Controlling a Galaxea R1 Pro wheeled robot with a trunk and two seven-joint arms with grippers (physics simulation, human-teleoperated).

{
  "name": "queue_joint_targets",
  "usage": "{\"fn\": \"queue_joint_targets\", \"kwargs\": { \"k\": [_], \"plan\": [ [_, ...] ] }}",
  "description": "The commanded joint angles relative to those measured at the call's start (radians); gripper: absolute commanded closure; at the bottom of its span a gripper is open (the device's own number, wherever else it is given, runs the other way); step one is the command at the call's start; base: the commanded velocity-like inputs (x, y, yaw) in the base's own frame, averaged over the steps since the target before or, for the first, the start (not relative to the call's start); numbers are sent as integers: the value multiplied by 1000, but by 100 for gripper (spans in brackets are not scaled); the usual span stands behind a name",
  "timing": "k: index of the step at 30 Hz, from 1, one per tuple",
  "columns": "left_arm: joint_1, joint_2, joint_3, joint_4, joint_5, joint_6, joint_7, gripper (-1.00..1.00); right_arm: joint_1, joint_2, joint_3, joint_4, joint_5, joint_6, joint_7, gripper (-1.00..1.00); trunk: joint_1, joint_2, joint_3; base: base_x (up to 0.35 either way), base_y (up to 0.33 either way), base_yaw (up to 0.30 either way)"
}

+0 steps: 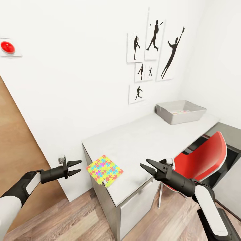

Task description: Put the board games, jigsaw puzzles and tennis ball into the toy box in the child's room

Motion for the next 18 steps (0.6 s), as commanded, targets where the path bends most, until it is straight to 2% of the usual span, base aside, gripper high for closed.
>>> {"fn": "queue_joint_targets", "kwargs": {
  "k": [1,18],
  "plan": [
    [-1,0,-4,0,6,7,-1,-100,-1,0,-1,0,3,4,5,-100,4,-8,-4,0,0,0],
    [0,-7,-8,1,10,6,-1,-100,0,2,-1,0,4,4,2,-100,69,-127,-57,0,0,0]
  ]
}}
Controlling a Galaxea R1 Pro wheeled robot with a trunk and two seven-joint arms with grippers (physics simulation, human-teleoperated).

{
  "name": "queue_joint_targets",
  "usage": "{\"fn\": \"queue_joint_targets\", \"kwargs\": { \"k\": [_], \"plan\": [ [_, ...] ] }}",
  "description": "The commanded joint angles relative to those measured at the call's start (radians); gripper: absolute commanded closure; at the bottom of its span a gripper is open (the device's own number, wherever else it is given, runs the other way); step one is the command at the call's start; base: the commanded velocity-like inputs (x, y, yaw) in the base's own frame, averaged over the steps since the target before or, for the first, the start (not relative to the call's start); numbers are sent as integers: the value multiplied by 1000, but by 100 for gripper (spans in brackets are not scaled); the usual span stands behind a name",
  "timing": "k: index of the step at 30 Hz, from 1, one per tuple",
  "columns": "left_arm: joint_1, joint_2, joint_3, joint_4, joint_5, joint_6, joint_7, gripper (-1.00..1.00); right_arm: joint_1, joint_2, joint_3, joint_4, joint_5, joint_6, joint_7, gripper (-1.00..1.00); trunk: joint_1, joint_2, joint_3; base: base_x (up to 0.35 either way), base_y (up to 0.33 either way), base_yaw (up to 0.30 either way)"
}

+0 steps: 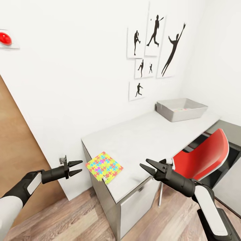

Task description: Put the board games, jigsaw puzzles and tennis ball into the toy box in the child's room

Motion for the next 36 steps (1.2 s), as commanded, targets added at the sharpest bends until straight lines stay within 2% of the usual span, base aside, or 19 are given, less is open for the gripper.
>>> {"fn": "queue_joint_targets", "kwargs": {
  "k": [1,4,21,36],
  "plan": [
    [-1,0,-4,1,7,7,-1,-100,-1,0,-1,0,3,4,5,-100,4,-8,-4,0,0,0],
    [0,-7,-4,11,7,6,-1,-100,-1,0,-2,0,4,4,7,-100,15,-29,-14,0,0,0],
    [0,-15,-3,32,12,-1,2,-100,-1,0,-4,0,5,4,10,-100,15,-29,-14,0,-3,0],
    [0,-17,-2,33,12,-2,2,-100,-1,0,-5,0,5,4,10,-100,15,-29,-14,-23,-137,0]
  ]
}}
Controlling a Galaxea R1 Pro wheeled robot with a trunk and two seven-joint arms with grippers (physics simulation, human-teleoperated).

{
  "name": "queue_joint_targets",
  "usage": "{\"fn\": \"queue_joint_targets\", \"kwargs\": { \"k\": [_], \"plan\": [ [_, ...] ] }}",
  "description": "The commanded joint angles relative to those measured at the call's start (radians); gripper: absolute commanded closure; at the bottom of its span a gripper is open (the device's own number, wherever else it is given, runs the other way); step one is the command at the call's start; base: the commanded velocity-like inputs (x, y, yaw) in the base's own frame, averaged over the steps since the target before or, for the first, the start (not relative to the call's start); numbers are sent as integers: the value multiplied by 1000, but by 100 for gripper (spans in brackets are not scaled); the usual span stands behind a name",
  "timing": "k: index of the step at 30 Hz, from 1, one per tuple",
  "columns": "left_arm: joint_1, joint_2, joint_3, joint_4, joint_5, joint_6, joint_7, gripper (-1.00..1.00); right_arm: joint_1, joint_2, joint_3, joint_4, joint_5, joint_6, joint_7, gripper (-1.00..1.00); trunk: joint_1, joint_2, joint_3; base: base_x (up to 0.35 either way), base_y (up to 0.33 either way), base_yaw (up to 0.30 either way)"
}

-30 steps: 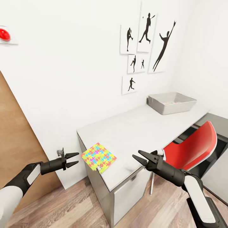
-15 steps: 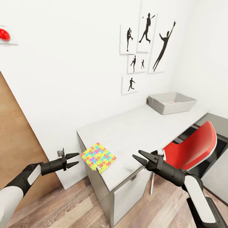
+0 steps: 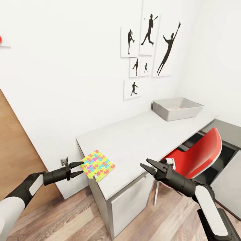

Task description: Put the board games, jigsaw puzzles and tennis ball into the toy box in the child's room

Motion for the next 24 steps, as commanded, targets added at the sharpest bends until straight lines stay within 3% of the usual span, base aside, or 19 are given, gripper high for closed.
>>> {"fn": "queue_joint_targets", "kwargs": {
  "k": [1,20,21,24],
  "plan": [
    [-1,1,-4,0,6,7,-1,-100,-1,0,-1,0,4,4,5,-100,0,0,-1,-2,-21,0],
    [-1,1,-3,0,6,5,-1,-100,-1,0,-3,0,4,4,5,-100,0,0,-1,54,-4,0],
    [-1,1,-3,0,6,5,-1,100,-1,0,-2,0,4,4,5,-100,0,0,-1,8,0,0],
    [-1,1,-3,1,6,5,-1,100,-1,0,-2,0,4,4,5,-100,0,0,-1,4,0,0]
  ]
}}
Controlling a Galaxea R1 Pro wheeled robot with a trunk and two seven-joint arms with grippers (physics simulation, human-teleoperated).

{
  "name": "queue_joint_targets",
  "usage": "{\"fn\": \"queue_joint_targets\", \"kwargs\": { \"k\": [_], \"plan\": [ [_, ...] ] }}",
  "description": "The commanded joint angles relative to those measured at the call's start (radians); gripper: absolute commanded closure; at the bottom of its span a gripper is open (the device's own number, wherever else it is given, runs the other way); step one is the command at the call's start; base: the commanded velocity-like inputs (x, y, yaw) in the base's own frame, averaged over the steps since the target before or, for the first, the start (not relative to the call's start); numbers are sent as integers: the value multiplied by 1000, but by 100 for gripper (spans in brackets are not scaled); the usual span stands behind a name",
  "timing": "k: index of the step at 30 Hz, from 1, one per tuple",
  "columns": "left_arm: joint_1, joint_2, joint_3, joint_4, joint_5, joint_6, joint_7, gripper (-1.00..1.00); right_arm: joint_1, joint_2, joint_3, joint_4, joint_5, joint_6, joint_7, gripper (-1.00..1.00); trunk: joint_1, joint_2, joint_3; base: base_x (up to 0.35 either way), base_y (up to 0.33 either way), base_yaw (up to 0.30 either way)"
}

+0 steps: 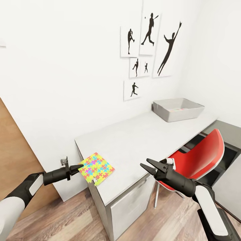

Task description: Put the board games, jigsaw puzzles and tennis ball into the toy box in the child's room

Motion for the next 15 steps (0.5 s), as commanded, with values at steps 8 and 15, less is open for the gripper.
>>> {"fn": "queue_joint_targets", "kwargs": {
  "k": [8,15],
  "plan": [
    [-1,1,-5,1,-1,-4,-7,100,-1,0,2,0,4,4,5,-100,-4,7,2,0,0,0],
    [-1,1,-5,0,-2,-5,-14,100,-1,0,3,0,4,4,5,-100,-15,28,12,0,0,0]
  ]
}}
